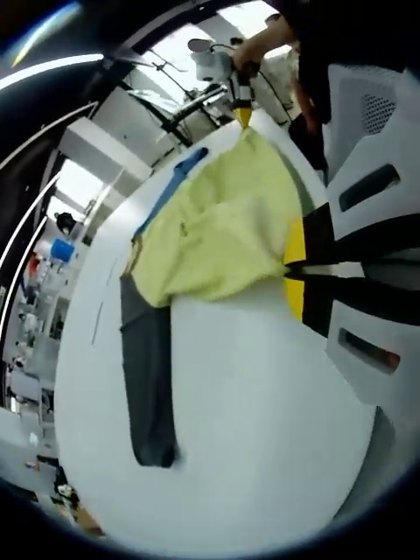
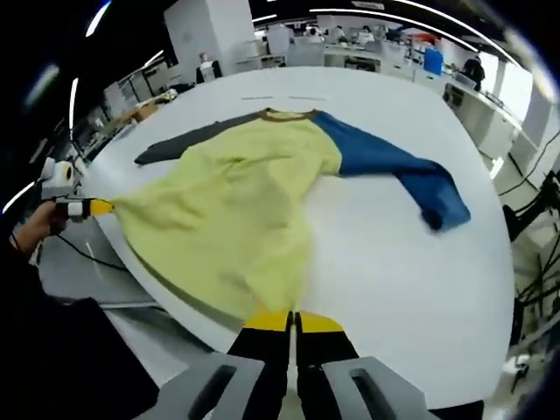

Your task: Fold the garment on the visible template until the final outline fits inside the template.

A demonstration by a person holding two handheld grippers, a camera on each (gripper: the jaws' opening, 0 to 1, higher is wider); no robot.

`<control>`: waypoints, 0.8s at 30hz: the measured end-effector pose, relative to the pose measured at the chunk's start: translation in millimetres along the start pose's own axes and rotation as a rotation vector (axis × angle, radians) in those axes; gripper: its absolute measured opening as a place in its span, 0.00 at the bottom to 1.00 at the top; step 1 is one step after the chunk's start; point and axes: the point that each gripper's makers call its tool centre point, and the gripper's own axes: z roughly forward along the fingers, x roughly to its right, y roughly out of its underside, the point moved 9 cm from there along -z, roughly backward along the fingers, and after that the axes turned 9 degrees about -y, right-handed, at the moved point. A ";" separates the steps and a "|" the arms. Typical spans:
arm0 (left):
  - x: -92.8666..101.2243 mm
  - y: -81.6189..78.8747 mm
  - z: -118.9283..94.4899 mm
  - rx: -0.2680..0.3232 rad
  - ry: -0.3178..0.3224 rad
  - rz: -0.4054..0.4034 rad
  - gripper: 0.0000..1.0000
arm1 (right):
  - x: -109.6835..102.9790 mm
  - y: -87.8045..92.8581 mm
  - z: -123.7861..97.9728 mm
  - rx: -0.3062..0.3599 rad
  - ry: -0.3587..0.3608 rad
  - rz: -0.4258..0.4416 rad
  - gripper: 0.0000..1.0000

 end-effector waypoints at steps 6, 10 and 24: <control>0.7 14.7 3.6 -0.086 -0.013 -0.003 0.00 | -0.1 17.1 6.5 -0.021 0.075 -0.006 0.00; -0.2 21.1 3.9 -0.114 -0.026 0.006 0.01 | -0.8 28.7 9.5 -0.038 0.090 0.013 0.00; -3.6 35.0 8.6 -0.198 -0.080 0.082 0.00 | 6.9 42.9 18.0 -0.073 0.093 0.068 0.00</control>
